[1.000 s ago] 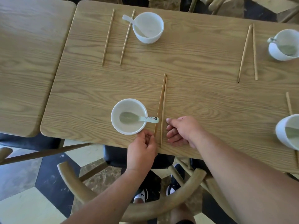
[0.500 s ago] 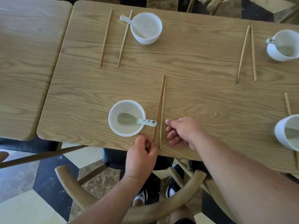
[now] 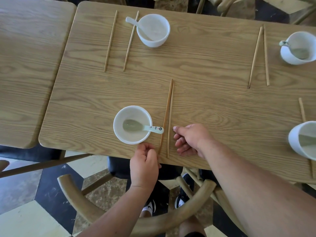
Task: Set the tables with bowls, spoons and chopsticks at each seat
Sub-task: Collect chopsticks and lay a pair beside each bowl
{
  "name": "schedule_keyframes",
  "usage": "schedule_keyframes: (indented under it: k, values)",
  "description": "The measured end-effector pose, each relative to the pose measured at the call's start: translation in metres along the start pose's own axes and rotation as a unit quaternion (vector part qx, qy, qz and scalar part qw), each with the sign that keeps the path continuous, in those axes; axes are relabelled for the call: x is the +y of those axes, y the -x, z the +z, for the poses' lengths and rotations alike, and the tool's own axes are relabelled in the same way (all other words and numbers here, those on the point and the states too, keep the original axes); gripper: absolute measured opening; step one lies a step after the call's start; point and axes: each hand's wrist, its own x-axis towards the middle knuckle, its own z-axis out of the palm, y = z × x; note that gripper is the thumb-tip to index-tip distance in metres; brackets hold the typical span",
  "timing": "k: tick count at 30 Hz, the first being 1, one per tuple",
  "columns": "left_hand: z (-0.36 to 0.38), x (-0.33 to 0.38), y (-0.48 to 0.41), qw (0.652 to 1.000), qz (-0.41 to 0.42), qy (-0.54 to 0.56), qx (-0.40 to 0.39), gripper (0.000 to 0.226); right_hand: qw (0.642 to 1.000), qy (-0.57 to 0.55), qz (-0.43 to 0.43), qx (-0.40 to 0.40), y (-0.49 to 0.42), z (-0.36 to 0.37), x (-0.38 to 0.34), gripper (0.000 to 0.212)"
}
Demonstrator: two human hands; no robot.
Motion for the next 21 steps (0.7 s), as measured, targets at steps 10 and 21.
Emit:
schedule_keyframes:
  k: [10, 21]
  values:
    - [0.003, 0.005, -0.002, 0.982, 0.051, -0.176, -0.043, 0.036, 1.000, 0.005, -0.003, 0.004, 0.002, 0.000, -0.002, 0.036]
    - [0.007, 0.016, -0.002, 0.966, 0.054, -0.245, -0.059, 0.020, 0.951, 0.229, -0.155, 0.139, 0.020, 0.000, 0.014, 0.033]
